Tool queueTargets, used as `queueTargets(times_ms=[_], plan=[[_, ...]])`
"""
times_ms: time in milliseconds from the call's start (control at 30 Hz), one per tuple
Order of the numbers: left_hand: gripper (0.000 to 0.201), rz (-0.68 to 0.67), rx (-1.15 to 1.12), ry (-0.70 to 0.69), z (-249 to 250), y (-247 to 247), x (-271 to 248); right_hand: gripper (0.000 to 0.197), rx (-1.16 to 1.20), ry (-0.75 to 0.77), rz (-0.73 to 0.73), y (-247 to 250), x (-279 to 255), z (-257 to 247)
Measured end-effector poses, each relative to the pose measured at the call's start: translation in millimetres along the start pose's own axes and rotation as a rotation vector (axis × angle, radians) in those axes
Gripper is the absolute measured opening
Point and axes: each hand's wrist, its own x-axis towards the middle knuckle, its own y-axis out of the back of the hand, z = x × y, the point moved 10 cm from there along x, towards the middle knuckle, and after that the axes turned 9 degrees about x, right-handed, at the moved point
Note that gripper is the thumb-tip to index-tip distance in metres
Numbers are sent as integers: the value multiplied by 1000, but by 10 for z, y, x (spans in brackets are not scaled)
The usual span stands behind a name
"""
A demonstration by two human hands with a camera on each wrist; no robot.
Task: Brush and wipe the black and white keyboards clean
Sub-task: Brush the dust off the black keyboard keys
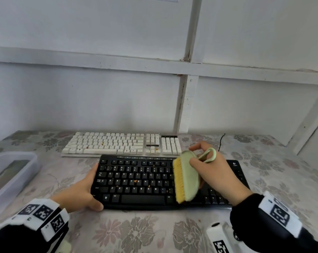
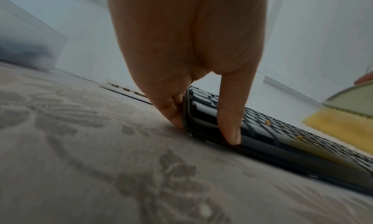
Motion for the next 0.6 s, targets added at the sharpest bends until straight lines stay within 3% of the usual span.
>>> queueTargets(times_ms=[100,300,500,600], plan=[[124,-6,-9,-12,28,-9,-14,15,-23,1,33,-10,4,63],[121,1,-52,-24,56,-8,-21,10,-198,-33,-221,-268,-193,130],[133,-18,-29,6,-13,-16,-26,22,-24,44,-24,-67,72,-124],[131,-23,-13,16,-10,-16,-23,22,-51,17,-59,-153,131,-32]])
